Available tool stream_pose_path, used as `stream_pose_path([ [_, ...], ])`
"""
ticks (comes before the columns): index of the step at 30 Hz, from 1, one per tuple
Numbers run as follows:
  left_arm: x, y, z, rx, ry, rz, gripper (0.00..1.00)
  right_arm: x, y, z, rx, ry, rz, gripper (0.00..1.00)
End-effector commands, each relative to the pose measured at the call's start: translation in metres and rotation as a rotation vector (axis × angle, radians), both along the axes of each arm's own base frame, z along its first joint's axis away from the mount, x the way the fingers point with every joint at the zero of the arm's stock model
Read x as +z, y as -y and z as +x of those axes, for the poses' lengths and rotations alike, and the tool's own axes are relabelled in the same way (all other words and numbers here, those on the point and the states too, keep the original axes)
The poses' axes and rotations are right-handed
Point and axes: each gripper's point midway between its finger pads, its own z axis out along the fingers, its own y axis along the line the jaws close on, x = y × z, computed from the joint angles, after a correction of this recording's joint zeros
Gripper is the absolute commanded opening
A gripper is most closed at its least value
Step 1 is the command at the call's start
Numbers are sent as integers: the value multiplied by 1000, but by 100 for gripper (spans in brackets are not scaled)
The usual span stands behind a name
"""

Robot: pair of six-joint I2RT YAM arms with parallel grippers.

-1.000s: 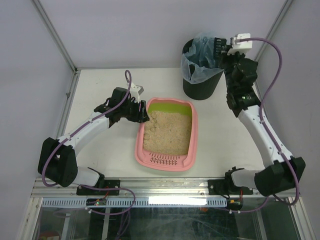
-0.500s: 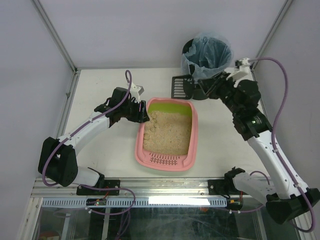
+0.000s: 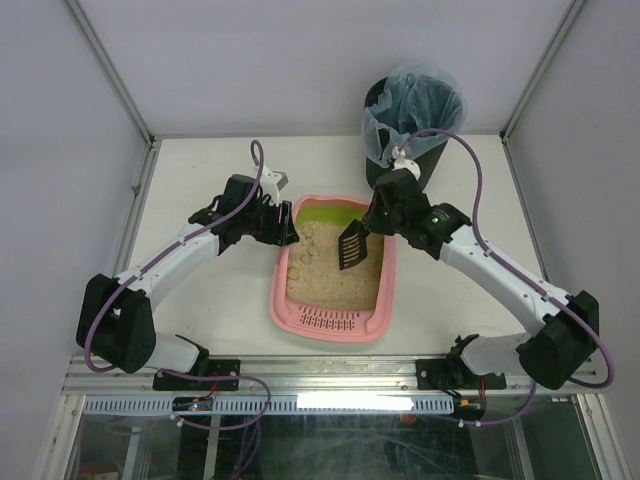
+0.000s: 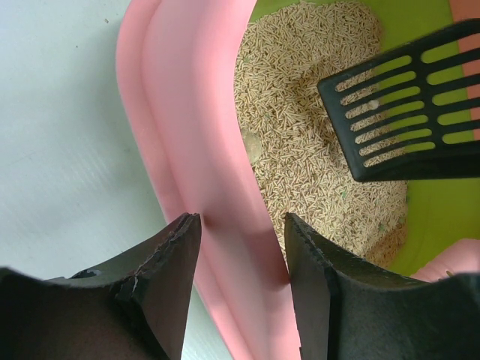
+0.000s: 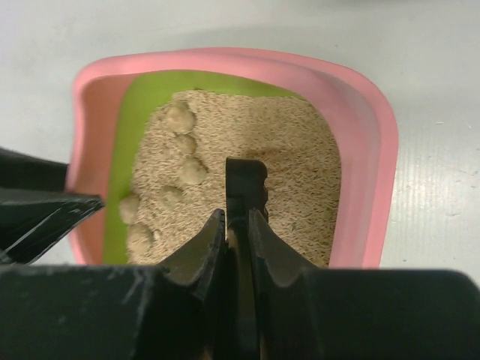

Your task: Clean the litter box

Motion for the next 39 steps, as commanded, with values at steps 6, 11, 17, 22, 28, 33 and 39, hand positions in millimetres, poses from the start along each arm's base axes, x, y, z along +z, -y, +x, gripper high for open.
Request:
stream_pose_path([
  [6,18,3,12,-13,67,-8,50,-17,-13,28,-40,-32,-76,0],
  [11,17,3,12,-13,64,-7,50,-55,-30,30,8,-103,-77,0],
  [17,14,3,12,-14,58,-3,50,-96,-74,19,154,-207,67,0],
  [22,16,2,12,-12,63,-4,50,-109,-113,-7,291,-297,274,0],
  [28,16,3,12,-14,63,-4,50,-109,-116,-16,268,-327,340,0],
  [33,15,3,12,-14,61,-4,50,-92,-95,-8,185,-249,297,0],
  [39,16,3,12,-12,64,-4,50,-58,-79,1,113,-164,373,0],
])
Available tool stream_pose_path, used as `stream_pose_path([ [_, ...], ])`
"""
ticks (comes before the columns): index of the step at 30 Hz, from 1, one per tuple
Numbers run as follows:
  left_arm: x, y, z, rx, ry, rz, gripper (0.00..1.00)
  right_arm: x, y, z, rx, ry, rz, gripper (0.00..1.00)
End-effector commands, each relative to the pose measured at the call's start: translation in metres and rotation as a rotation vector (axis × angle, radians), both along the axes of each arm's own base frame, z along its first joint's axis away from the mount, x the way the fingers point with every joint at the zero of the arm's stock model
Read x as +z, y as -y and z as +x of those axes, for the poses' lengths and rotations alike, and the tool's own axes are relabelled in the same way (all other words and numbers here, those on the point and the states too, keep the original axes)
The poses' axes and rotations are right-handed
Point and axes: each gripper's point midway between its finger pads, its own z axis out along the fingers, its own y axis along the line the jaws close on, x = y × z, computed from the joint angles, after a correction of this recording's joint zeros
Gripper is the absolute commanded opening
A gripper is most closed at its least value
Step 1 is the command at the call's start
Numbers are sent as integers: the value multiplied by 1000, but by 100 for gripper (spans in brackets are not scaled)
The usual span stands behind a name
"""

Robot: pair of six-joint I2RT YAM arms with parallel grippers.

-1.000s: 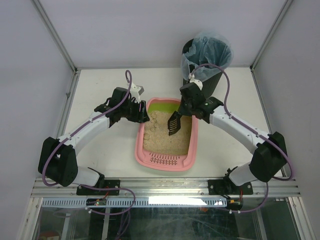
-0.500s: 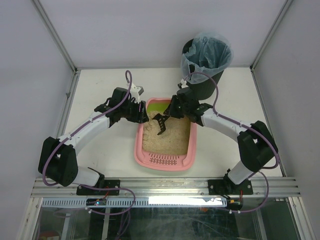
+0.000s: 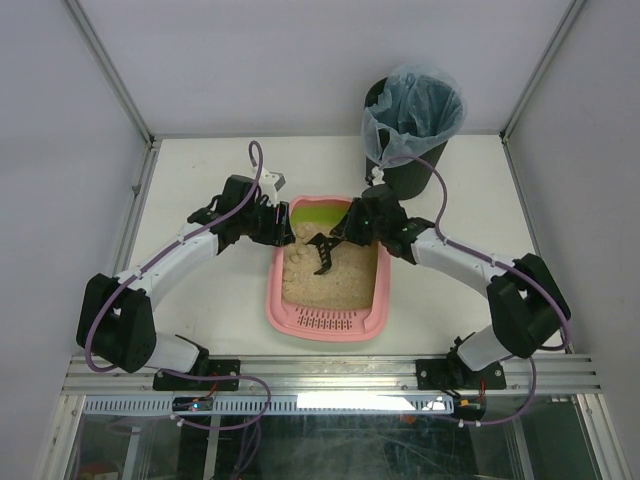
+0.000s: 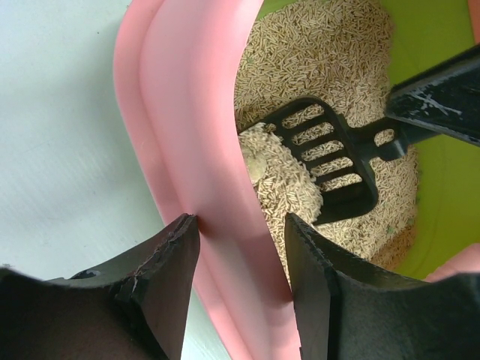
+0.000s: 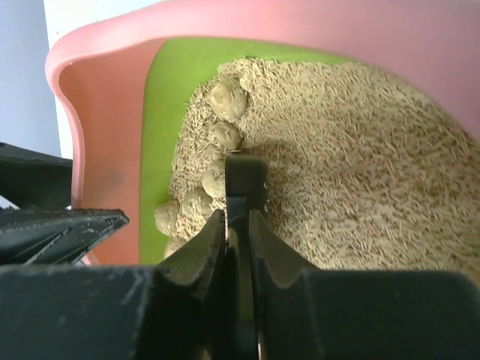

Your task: Clean the litter box

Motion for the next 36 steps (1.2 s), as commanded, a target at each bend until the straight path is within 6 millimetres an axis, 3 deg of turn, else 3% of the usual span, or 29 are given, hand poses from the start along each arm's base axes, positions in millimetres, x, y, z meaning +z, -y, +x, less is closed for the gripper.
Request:
stream_pose_path([
  [1,22,11,12,-34,76,-37,50,33,6,-14,-28,5,101,0],
  [10,23,10,11,-35,80,-38,50,54,38,-11,-152,56,272,0],
  [23,23,10,11,-34,79,-36,50,84,65,-13,-208,120,297,0],
  [28,23,10,11,-33,80,-35,49,85,82,-16,-223,123,343,0],
  [36,25,9,12,-31,87,-34,49,106,108,-18,-131,145,584,0],
])
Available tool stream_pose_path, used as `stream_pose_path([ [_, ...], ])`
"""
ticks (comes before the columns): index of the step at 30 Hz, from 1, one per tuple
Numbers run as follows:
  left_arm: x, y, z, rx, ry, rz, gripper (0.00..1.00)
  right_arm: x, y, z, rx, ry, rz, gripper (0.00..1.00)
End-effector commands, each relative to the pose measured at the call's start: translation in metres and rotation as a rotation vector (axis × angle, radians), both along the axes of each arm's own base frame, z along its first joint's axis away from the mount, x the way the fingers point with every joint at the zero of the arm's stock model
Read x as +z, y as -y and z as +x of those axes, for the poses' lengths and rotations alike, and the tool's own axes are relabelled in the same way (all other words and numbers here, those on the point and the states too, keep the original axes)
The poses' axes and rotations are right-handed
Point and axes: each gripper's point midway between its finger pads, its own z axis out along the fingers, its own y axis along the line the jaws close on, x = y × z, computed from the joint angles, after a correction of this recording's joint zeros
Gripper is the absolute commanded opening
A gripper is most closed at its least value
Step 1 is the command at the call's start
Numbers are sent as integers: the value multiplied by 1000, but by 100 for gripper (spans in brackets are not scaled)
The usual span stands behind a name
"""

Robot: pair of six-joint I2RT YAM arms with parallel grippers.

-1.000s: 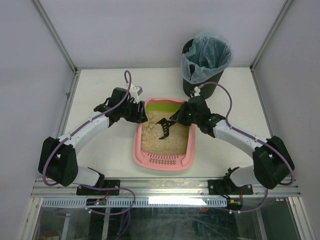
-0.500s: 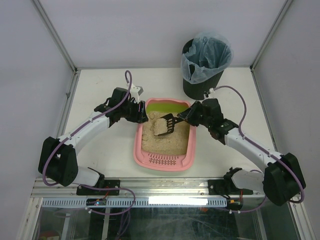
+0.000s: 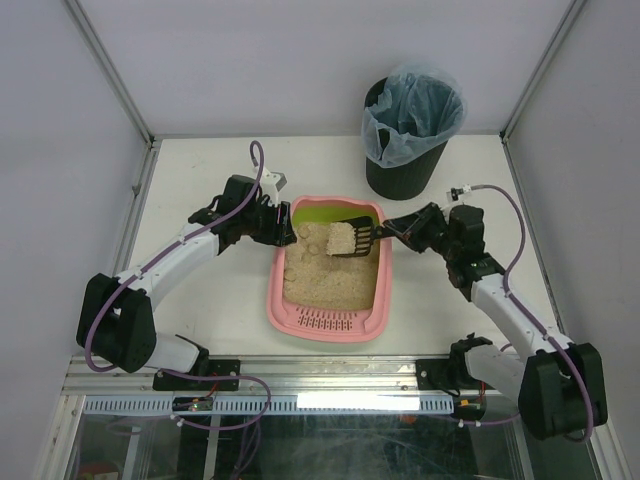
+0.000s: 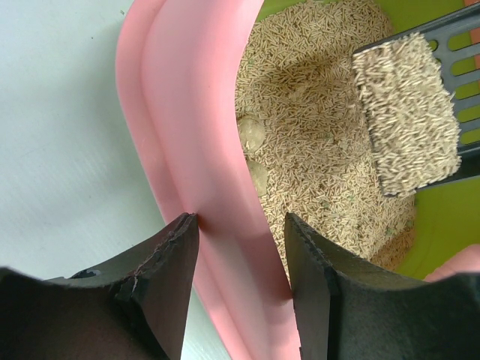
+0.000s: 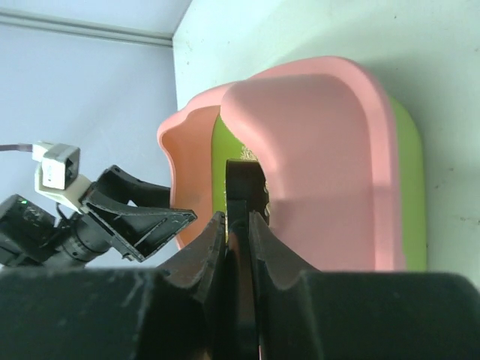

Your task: Clean the litter box

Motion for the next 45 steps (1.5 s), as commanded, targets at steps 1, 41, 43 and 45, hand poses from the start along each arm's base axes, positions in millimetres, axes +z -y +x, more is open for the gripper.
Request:
stream_pose_path([
  [1,23,8,11,-27,79,-28,49,53,-6,-6,133,141,212,0],
  [41,19,8,10,-30,66,-25,49,59,1,-8,189,89,396,0],
  [43,21,7,11,-26,74,-22,49,70,-18,-15,346,114,349,0],
  [45,22,8,11,-28,74,-25,49,63,-3,-8,234,95,383,0],
])
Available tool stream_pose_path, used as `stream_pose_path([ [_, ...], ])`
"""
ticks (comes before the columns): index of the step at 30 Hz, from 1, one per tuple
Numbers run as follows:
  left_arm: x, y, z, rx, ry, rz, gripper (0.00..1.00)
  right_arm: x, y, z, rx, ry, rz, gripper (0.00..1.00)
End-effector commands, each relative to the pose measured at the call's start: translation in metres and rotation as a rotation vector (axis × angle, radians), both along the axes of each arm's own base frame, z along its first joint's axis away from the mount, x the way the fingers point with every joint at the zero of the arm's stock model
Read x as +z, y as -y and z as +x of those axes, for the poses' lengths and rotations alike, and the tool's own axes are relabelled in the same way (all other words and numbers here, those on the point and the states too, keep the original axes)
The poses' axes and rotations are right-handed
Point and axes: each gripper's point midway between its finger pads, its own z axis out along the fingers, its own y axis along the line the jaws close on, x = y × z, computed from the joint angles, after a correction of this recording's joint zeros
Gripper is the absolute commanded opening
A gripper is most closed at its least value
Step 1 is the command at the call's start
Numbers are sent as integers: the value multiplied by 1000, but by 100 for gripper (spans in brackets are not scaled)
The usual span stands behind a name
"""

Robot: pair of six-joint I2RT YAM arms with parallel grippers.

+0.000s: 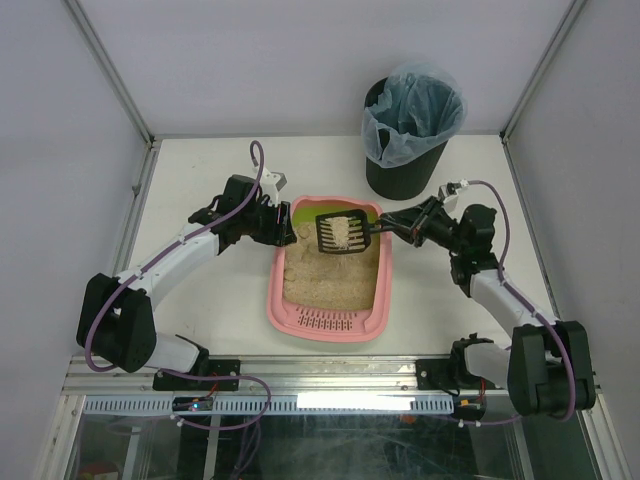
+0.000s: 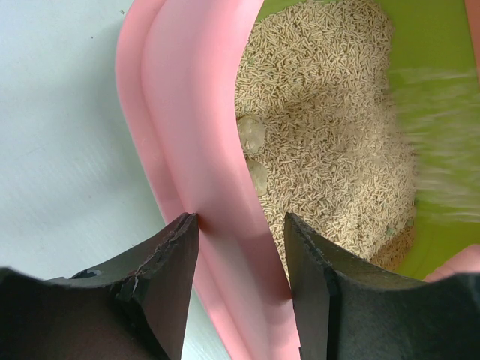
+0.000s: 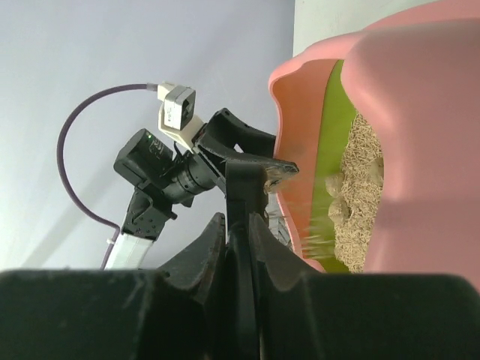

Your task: Clean the litter box

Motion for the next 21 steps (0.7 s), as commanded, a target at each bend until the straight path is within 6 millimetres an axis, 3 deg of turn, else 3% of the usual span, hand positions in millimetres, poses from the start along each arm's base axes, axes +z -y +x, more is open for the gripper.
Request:
stream_pose_path([
  [1,21,8,11,-29,73,-26,49,15,11,5,-73,48,16,0],
  [2,21,8,11,-30,73,-26,49,18,13,7,-105,57,18,0],
  [5,21,7,11,-26,75,-22,49,32,-29,-8,124,176,-97,0],
  [6,21,8,12,-28,75,-23,49,32,-32,-9,140,173,-104,0],
  [9,20,9,10,-33,65,-27,49,17,1,7,-87,82,-70,0],
  [10,20,8,10,-31,67,-25,49,21,1,5,-78,109,-55,0],
  [13,22,7,12,-27,75,-22,49,33,-33,-10,169,175,-85,0],
  [14,21,8,12,-29,72,-23,49,29,-29,-4,121,149,-86,0],
  [16,20,9,10,-35,65,-29,49,18,-2,9,-66,86,-75,0],
  [17,19,9,10,-36,63,-27,49,21,-1,6,-71,114,-67,0],
  [19,20,7,11,-28,71,-21,49,32,-23,-4,82,167,-94,0],
  [21,21,7,12,-28,76,-20,49,25,-26,-2,95,135,-142,0],
])
